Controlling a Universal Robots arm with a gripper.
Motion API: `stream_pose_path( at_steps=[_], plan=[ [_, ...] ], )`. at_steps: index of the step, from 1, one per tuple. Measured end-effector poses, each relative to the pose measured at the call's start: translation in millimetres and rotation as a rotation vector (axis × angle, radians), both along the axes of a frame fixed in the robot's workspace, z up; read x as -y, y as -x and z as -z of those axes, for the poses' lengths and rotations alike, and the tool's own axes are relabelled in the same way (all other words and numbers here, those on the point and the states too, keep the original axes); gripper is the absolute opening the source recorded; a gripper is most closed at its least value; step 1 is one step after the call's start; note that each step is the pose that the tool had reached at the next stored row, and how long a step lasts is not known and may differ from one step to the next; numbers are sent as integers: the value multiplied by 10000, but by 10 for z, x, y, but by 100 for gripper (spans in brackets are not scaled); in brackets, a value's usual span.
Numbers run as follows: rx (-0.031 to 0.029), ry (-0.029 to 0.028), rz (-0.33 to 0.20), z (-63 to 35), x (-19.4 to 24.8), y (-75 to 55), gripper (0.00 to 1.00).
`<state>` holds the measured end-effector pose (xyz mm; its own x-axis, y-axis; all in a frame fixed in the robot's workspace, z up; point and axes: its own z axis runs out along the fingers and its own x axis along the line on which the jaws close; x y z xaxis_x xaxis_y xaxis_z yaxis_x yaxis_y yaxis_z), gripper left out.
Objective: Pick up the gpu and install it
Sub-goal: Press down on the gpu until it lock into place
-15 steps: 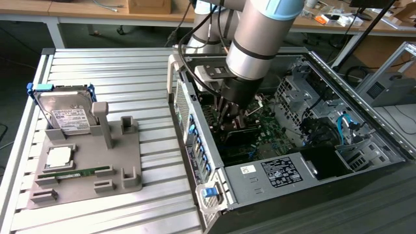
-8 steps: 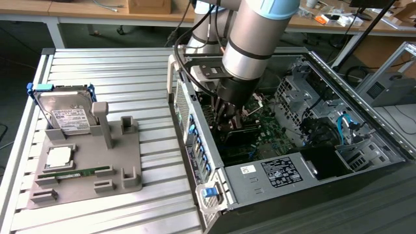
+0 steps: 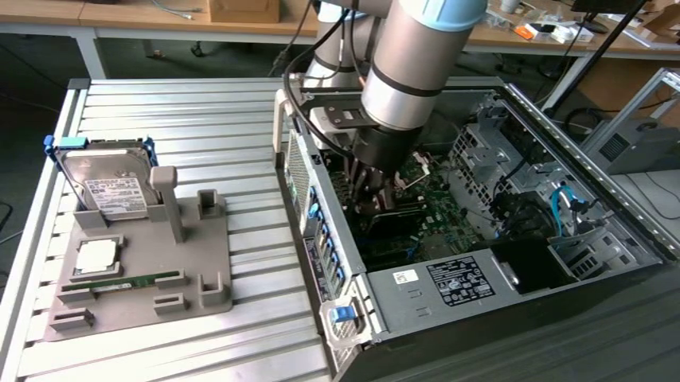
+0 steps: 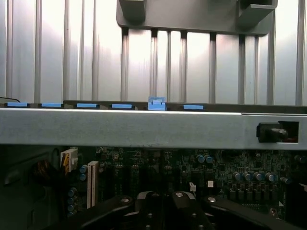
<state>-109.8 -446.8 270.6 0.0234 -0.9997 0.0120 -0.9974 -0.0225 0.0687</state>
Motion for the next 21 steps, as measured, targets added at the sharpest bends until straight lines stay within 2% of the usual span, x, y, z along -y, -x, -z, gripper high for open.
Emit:
stream_pose_path(
  at_steps=[6, 8, 10, 12, 15, 17, 21],
  plan=[
    [-7, 6, 4, 9, 6, 63, 11],
    [-25, 36, 4, -6, 6, 63, 11],
    [-22, 29, 4, -7, 6, 63, 11],
    [-1, -6, 4, -29, 7, 52, 11],
    [2, -14, 4, -46, 8, 7, 11],
    [1, -4, 4, -103, 8, 2, 11],
    [-1, -2, 3, -294, 7, 2, 11]
  ],
)
